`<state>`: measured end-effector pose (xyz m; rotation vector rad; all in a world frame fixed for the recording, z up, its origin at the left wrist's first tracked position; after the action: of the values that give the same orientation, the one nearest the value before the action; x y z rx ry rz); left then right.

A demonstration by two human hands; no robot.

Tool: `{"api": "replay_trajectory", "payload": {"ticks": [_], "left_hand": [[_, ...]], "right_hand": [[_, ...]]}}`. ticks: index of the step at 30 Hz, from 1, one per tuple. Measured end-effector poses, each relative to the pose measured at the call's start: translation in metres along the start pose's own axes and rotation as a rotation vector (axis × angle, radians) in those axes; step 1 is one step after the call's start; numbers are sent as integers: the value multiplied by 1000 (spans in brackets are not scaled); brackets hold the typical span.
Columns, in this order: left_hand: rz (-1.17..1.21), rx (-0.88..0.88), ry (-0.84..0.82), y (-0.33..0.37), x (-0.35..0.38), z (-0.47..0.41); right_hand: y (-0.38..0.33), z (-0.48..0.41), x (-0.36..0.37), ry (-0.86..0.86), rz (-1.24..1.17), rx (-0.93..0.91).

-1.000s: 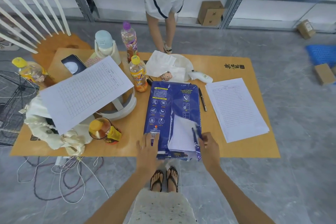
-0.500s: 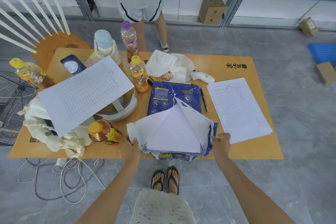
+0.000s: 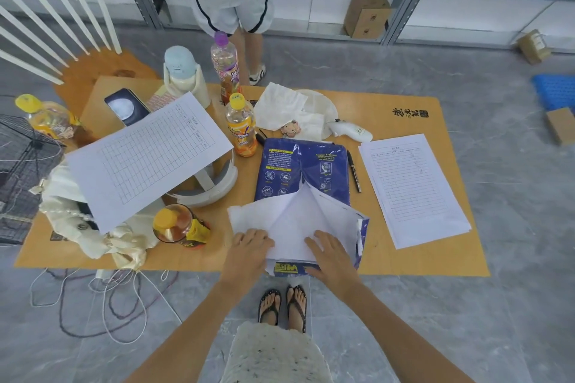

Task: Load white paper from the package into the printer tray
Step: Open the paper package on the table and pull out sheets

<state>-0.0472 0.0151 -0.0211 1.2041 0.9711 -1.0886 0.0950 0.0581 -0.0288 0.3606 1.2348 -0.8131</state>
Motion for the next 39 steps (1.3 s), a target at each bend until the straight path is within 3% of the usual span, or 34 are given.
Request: {"api": "replay_trajectory", "payload": {"ticks": [3, 6, 11, 16, 21, 26, 29, 31, 39], "left_hand": [[-53, 112, -21, 8, 3, -3], [-112, 109, -98, 12, 7, -10], [-90, 132, -110, 15, -3, -13], [-141, 176, -4, 20, -23, -12], [-71, 147, -45, 22, -29, -14], [115, 218, -142, 21, -36, -16], [434, 125, -95, 6, -59, -22], [597, 19, 21, -8, -82, -27], [865, -255, 182, -35, -130, -45]], "right_hand": [[-2, -4, -8, 38, 86, 23], [4, -9, -14, 31, 71, 21], [16, -9, -2, -165, -71, -44], [16, -7, -5, -117, -38, -80], [4, -7, -7, -77, 37, -53], [-5, -6, -13, -137, 105, 13], [-1, -6, -35, -112, 137, 30], [7, -11, -65, -39, 154, 63], [39, -14, -222, 306, 65, 169]]}}
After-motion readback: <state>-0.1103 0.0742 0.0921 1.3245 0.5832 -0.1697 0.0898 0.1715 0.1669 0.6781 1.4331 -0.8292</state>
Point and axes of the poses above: each hand's wrist, its own z-axis away from the middle knuckle, its own x-axis out of the palm, y = z × x, the point moved 9 cm from there along -z, towards the middle knuckle, and after that the axes turned 1 degree about z, right-handed, at the moved point
